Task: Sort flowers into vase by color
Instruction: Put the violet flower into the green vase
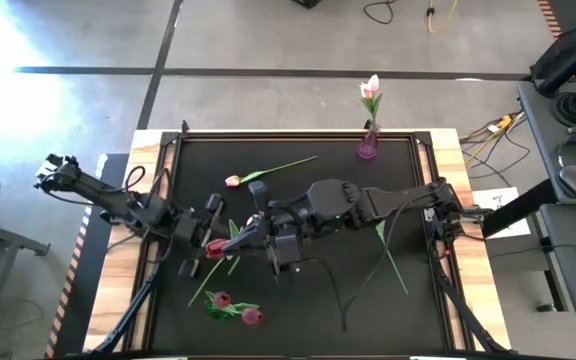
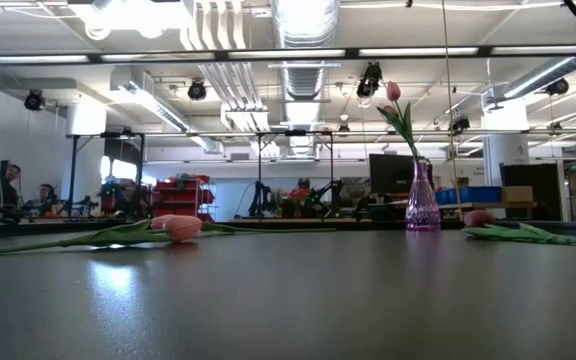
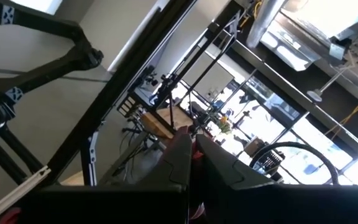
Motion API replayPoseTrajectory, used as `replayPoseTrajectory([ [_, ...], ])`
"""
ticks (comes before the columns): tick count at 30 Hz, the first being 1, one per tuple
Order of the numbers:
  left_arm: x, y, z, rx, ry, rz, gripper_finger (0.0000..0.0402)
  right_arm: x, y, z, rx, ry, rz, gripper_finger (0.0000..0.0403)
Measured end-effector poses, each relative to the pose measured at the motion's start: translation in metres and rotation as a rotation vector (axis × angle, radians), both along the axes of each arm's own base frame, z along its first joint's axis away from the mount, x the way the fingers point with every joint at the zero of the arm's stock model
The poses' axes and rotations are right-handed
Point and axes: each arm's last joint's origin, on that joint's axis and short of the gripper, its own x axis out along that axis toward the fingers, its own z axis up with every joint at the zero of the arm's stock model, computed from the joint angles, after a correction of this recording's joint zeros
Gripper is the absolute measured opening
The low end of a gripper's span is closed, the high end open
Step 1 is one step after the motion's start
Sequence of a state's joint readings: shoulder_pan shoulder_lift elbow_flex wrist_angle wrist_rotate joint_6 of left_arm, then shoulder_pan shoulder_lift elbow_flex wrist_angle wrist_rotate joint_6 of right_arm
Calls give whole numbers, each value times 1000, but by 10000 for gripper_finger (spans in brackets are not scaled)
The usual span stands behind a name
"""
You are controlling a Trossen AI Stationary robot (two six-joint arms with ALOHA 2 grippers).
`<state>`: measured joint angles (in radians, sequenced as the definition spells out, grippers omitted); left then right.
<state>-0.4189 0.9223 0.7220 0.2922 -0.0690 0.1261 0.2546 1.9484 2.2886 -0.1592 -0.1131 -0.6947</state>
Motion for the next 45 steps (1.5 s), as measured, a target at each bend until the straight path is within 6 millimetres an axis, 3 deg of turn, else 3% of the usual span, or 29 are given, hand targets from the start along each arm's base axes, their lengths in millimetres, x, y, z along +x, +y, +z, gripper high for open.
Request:
replayPoseTrajectory([
  [7,8,-3,-1,13,19,-5,107,2,-2,-3,3,0,-5,13],
  [13,7,-2,-4,15,26,7,16,3,-3,-4,14,5,-16,13],
  [16,5,0,-6,11,29,63,8,4,-4,-6,8,28,-19,20],
  [30,-2,7,-23,8,55,216,0,3,-8,-23,-11,217,-135,183],
  [34,-11,13,-30,-4,51,261,0,1,-8,-22,-7,224,-136,182],
  [41,-29,22,-45,-29,45,290,0,1,-10,-23,-12,239,-171,144],
  [45,-38,26,-54,-44,46,297,0,-2,-14,-21,7,251,-293,148],
])
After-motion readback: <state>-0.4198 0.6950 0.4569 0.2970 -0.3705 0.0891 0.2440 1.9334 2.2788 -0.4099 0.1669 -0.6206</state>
